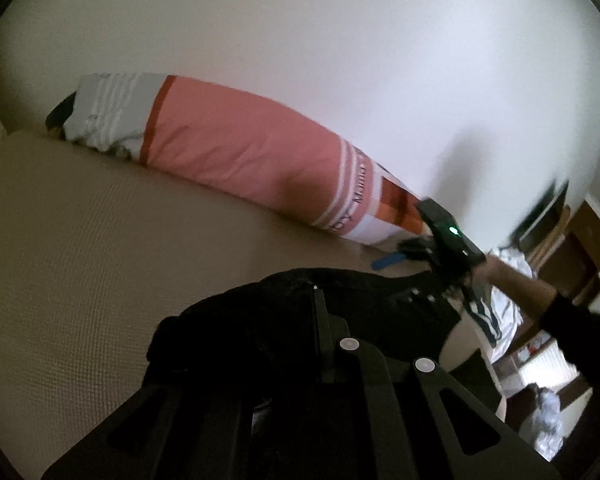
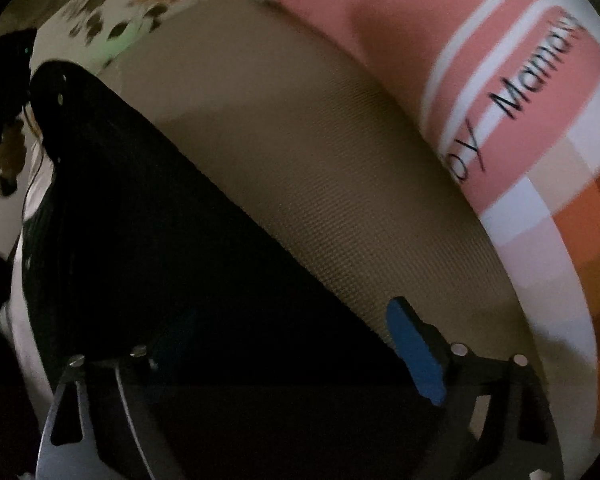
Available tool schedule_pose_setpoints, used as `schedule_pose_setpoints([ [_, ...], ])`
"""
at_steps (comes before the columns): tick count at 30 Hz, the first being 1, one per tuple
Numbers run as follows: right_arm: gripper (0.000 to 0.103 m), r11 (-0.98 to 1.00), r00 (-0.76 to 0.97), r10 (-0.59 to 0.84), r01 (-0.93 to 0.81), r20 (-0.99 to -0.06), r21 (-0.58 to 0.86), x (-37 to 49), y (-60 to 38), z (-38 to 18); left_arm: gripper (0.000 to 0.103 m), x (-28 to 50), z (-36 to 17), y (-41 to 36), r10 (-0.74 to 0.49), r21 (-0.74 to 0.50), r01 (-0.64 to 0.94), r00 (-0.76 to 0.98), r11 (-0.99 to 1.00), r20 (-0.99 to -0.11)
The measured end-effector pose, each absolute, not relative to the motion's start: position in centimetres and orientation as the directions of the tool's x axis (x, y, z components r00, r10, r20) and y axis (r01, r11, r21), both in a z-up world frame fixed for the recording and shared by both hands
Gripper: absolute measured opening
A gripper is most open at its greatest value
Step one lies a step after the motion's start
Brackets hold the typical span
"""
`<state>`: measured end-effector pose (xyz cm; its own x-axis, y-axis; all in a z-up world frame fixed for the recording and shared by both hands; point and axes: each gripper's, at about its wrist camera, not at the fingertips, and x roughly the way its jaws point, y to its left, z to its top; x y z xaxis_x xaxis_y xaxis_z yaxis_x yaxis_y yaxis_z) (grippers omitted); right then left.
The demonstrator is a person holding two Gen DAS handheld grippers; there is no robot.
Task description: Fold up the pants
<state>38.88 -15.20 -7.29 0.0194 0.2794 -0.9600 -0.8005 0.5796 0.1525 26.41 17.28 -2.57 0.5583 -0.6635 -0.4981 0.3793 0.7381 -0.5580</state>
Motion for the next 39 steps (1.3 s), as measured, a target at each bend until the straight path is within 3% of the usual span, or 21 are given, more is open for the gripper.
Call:
schedule_pose_setpoints([
  [9, 0.038, 0.5, -0.12, 0.178, -0.844, -0.977, 0.195, 39.6, -15.5, -10.0, 0.007, 25.2, -1.3, 17.2, -0.641, -0.518, 0.39, 0.573, 0.761, -0.51],
  [11, 0.017, 0.51, -0.108, 0.157, -0.843, -0.982, 0.174, 39.1, -15.9, -10.3, 0.007, 25.0, -1.2, 16.9, -0.636, -0.505, 0.395, 0.571, 0.767, -0.52],
  [14, 0.009, 0.537, -0.034, 0.133, -0.837, -0.991, 0.101, 37.6, -16.3, -10.1, 0.007, 25.3, -1.3, 16.7, -0.62, -0.487, 0.391, 0.574, 0.781, -0.535],
  [23, 0.007, 0.683, 0.397, 0.065, -0.687, -0.915, -0.249, 26.3, -16.4, -3.8, 0.007, 24.2, -1.1, 16.8, -0.576, -0.417, 0.397, 0.564, 0.818, -0.591],
  [28, 0.007, 0.735, 0.499, 0.016, -0.594, -0.867, -0.328, 19.7, -20.8, 0.3, 0.008, 21.2, 0.2, 16.4, -0.594, -0.387, 0.455, 0.536, 0.802, -0.6],
  [35, 0.005, 0.834, 0.512, 0.04, -0.491, -0.858, -0.254, 9.4, -23.8, 2.5, 0.009, 15.0, 0.7, 15.9, -0.621, -0.363, 0.529, 0.47, 0.767, -0.627],
  [39, 0.005, 0.859, 0.455, 0.073, -0.481, -0.888, -0.175, 6.1, -23.8, 0.3, 0.01, 11.4, -0.7, 16.2, -0.623, -0.379, 0.532, 0.412, 0.757, -0.665],
])
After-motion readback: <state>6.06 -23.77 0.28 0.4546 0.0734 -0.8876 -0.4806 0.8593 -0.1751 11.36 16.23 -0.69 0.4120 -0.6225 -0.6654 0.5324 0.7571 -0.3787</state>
